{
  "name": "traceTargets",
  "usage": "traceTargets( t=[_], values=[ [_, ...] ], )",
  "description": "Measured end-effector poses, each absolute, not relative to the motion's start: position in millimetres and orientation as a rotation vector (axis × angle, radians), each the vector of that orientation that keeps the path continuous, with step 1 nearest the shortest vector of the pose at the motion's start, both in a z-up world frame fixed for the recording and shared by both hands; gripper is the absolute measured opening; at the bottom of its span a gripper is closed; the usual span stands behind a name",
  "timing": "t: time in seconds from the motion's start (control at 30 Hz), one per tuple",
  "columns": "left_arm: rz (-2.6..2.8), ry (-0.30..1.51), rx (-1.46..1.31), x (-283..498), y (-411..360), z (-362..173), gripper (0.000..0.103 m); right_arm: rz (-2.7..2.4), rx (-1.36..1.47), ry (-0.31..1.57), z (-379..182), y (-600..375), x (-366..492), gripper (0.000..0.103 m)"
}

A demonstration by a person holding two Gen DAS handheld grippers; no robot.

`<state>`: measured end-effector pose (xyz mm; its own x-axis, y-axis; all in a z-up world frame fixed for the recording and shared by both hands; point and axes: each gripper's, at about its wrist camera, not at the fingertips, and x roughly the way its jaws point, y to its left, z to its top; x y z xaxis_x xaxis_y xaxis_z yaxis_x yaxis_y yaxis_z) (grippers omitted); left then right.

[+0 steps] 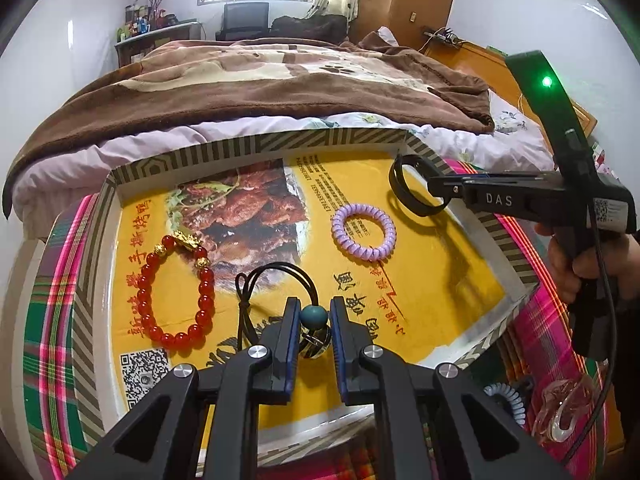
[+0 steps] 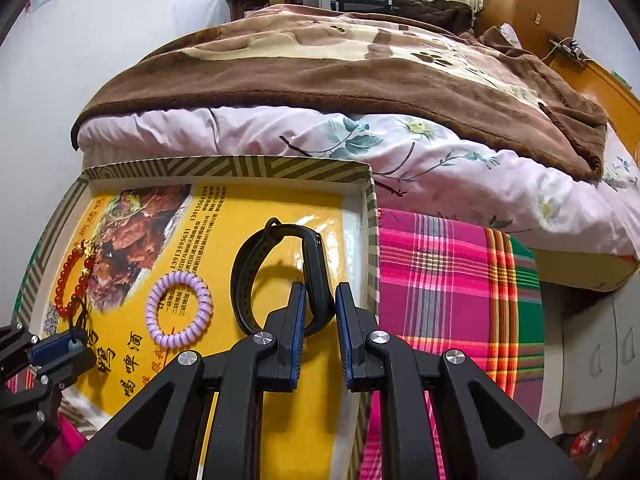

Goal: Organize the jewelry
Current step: 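Open the left tool to drop the hair tie while the right tool releases the black band in the tray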

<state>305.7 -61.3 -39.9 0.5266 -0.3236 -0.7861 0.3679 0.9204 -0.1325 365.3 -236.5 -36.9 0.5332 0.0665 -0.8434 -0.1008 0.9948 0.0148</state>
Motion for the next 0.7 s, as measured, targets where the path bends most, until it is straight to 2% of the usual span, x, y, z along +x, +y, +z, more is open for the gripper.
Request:
traceTargets(
  t=[0.33, 0.4, 0.47, 0.5, 0.57, 0.7],
  values=[
    [-0.394, 0.949, 0.063, 309, -64, -46, 0.016, 0.088, -0.016, 1.011, -41, -237, 370, 0.016],
    [-0.393, 0.949, 0.062, 309, -64, -46, 0.026, 0.087, -0.020, 1.011, -41, -237, 371, 0.016],
    [-0.385, 0.947, 0.058, 309, -63, -45, 0.047, 0.086, -0.017, 1.008, -40, -237, 370, 0.018],
    [-0.378, 0.945, 0.052, 309, -62, -45, 0.052, 0.089, -0.007, 1.004, -39, -237, 369, 0.019],
    [-0.371, 0.940, 0.047, 308, -61, -43, 0.056, 0.095, 0.006, 0.994, -36, -238, 368, 0.027],
    [-0.365, 0.935, 0.055, 304, -61, -39, 0.058, 0.096, 0.016, 0.974, -28, -238, 363, 0.029]
  ],
)
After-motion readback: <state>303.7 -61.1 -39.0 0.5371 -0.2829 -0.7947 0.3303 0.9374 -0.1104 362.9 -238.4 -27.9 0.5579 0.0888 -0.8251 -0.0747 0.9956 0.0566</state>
